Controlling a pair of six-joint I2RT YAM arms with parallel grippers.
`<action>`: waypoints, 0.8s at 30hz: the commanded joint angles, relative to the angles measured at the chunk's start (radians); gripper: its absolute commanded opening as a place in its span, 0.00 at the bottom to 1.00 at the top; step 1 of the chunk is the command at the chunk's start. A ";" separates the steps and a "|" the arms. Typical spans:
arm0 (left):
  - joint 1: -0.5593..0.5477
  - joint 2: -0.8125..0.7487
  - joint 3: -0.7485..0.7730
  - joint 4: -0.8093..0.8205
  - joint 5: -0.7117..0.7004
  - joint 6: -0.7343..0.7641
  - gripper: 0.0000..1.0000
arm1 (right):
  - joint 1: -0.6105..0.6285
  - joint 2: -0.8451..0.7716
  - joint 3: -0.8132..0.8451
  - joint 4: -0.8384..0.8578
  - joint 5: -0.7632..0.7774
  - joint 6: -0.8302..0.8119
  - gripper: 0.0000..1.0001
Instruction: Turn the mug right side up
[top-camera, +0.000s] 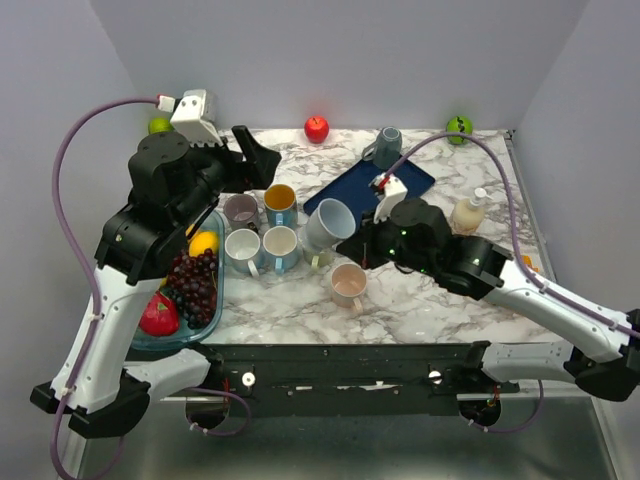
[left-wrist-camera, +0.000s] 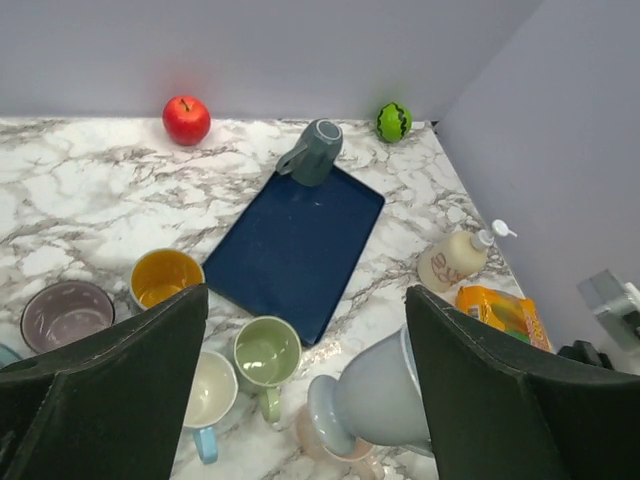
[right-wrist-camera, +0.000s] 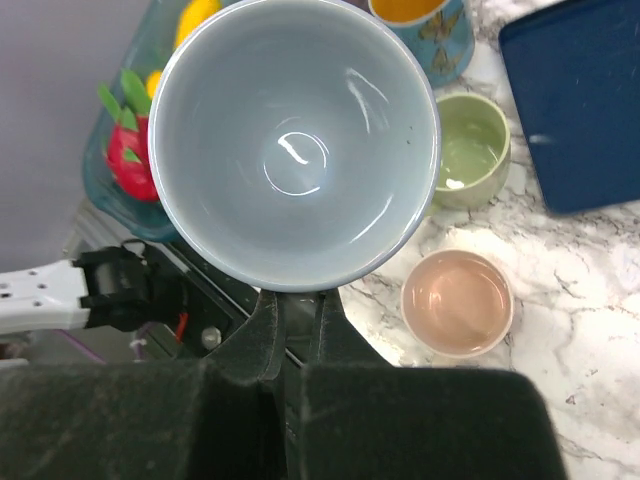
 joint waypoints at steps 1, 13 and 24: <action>0.001 -0.046 -0.045 -0.084 -0.061 -0.015 0.88 | 0.102 0.061 -0.013 0.066 0.162 0.001 0.01; 0.001 -0.037 -0.050 -0.114 -0.084 -0.004 0.88 | 0.312 0.264 -0.109 0.072 0.432 0.044 0.01; 0.001 -0.016 -0.079 -0.110 -0.084 -0.008 0.88 | 0.337 0.316 -0.241 0.171 0.456 0.060 0.01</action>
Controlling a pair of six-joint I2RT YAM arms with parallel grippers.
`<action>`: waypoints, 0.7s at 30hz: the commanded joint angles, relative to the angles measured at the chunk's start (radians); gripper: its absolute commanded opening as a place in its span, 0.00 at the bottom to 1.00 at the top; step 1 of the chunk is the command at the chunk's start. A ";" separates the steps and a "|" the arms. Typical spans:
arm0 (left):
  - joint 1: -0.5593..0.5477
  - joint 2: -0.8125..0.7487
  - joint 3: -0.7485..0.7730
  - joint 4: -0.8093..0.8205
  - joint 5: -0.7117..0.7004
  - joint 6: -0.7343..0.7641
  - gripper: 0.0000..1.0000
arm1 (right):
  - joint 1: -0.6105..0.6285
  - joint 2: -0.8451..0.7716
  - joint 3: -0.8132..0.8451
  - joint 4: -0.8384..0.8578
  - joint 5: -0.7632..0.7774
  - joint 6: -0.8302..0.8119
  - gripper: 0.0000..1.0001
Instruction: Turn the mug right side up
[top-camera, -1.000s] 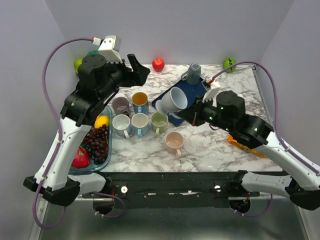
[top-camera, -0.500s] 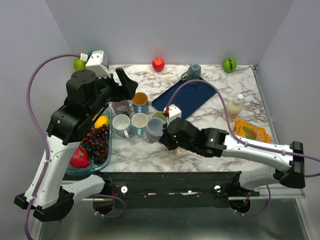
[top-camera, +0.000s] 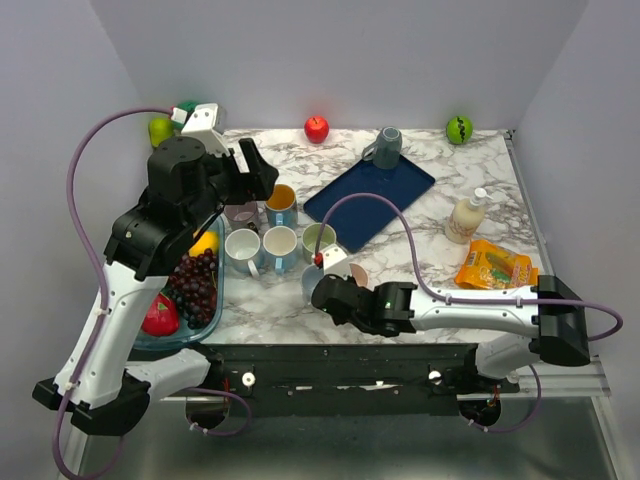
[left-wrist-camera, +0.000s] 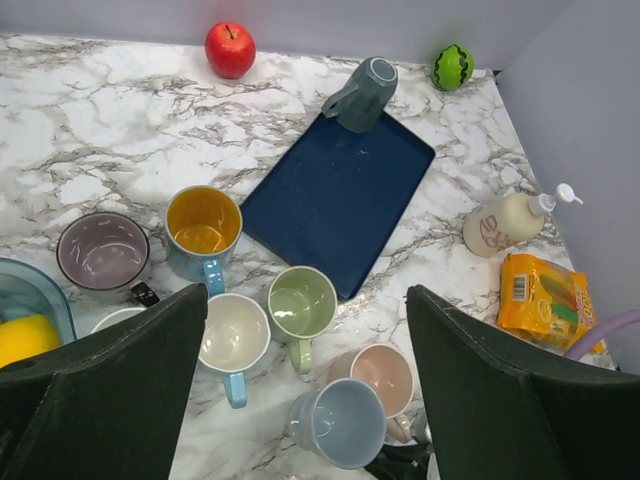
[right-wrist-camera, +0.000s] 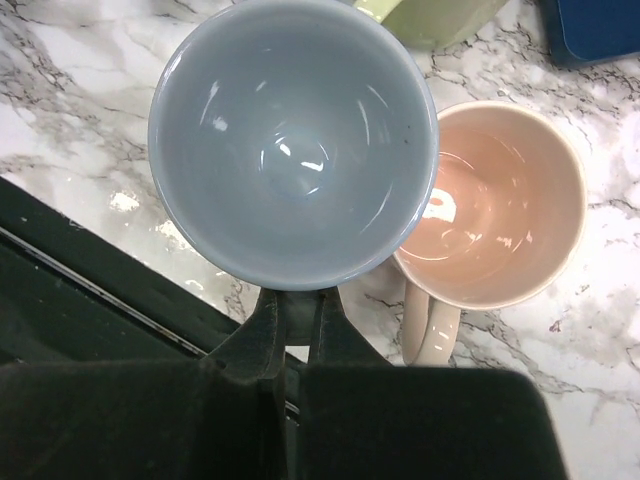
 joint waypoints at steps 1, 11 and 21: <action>0.003 0.006 -0.017 -0.002 -0.023 0.000 0.88 | 0.011 0.009 -0.038 0.154 0.069 0.005 0.01; 0.001 0.044 -0.006 -0.003 -0.020 0.012 0.89 | 0.030 0.142 -0.012 0.173 0.057 0.022 0.02; 0.001 0.104 0.020 0.026 0.012 0.017 0.91 | 0.033 0.041 0.044 0.056 -0.003 0.071 0.72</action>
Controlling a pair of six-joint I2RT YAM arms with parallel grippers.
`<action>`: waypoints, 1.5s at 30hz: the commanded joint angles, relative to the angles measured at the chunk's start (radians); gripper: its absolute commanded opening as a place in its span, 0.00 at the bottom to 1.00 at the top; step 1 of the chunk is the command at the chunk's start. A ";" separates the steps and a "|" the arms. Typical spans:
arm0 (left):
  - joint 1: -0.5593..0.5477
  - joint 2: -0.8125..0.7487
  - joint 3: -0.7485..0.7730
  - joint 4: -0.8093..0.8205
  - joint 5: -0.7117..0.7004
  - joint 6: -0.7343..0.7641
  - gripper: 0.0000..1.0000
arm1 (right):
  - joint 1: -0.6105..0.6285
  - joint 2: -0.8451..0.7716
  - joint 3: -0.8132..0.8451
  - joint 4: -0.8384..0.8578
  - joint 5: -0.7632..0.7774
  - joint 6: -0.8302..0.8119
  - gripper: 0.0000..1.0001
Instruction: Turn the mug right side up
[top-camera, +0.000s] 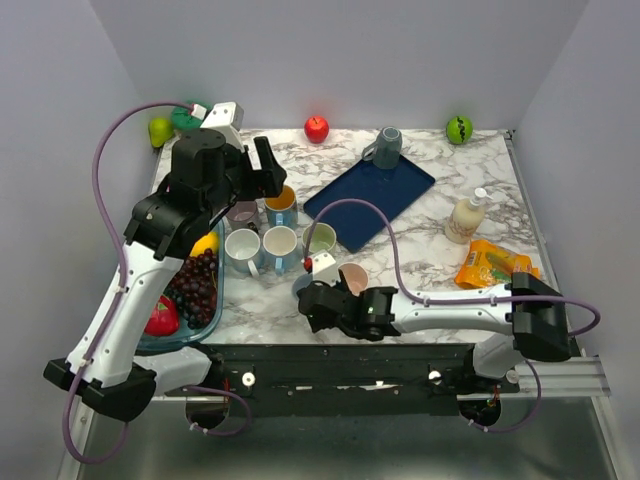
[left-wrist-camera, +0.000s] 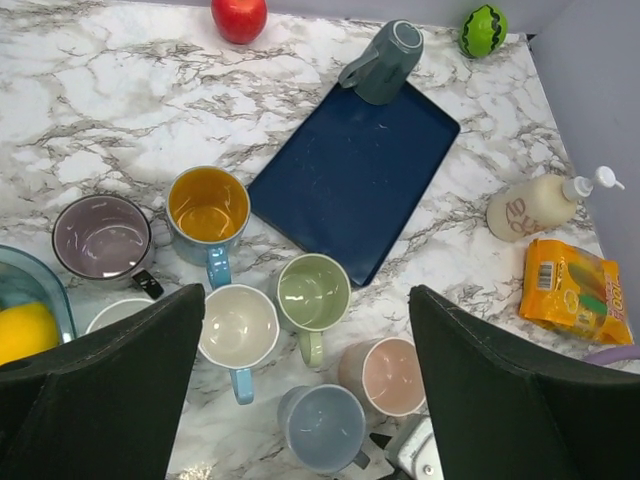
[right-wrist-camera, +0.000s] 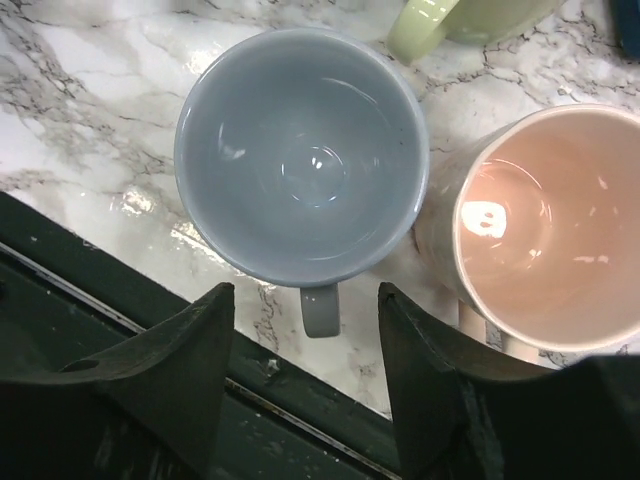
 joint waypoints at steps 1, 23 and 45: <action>0.001 0.040 0.034 0.037 0.017 0.012 0.92 | 0.009 -0.094 0.040 -0.058 -0.015 0.027 0.75; 0.015 0.761 0.511 0.273 0.258 0.105 0.95 | -0.838 0.072 0.540 -0.101 -0.173 -0.215 0.80; 0.023 0.778 0.345 0.382 0.255 0.059 0.97 | -1.191 0.846 1.278 0.065 -0.572 -0.180 0.96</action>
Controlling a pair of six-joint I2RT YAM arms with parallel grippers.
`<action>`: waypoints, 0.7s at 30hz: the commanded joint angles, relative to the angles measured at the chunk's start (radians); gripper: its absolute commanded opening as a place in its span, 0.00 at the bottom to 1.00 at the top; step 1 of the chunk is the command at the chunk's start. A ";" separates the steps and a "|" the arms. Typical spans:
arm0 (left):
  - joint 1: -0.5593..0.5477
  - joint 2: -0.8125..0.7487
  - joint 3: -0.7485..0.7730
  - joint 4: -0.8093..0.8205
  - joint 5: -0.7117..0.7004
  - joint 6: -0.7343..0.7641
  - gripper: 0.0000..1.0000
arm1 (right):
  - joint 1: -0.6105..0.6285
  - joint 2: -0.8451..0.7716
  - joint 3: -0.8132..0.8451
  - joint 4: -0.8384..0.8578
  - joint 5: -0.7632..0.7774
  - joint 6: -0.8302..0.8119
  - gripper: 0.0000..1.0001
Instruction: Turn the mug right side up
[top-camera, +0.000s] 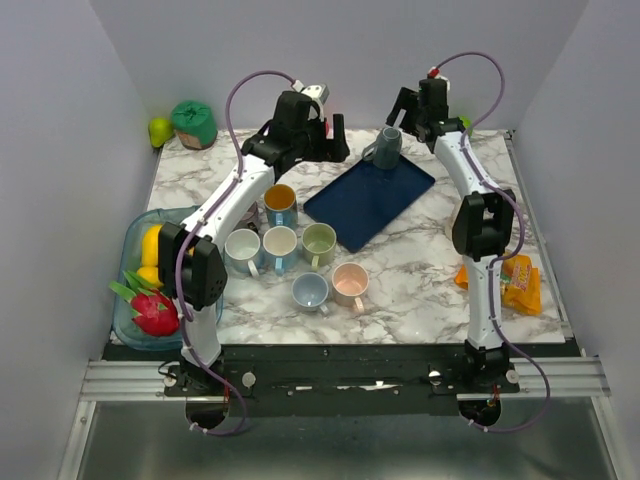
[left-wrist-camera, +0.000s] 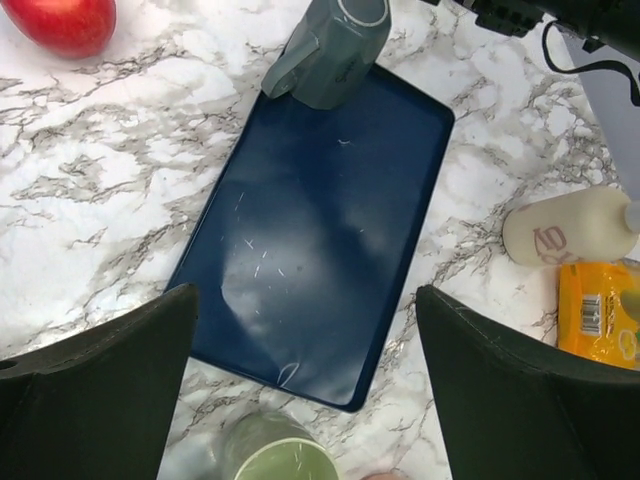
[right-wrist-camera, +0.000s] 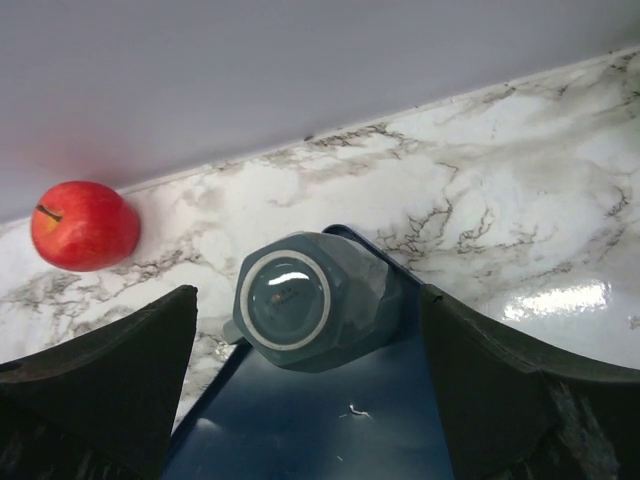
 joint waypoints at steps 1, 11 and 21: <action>0.008 0.076 0.114 0.032 0.025 -0.019 0.97 | -0.019 0.003 0.011 0.062 -0.136 0.043 0.96; 0.013 0.286 0.382 0.021 0.098 -0.079 0.98 | -0.022 0.039 0.049 -0.011 -0.170 0.106 0.81; 0.030 0.328 0.376 0.118 0.119 -0.103 0.99 | -0.030 0.040 0.081 -0.103 -0.116 0.176 0.54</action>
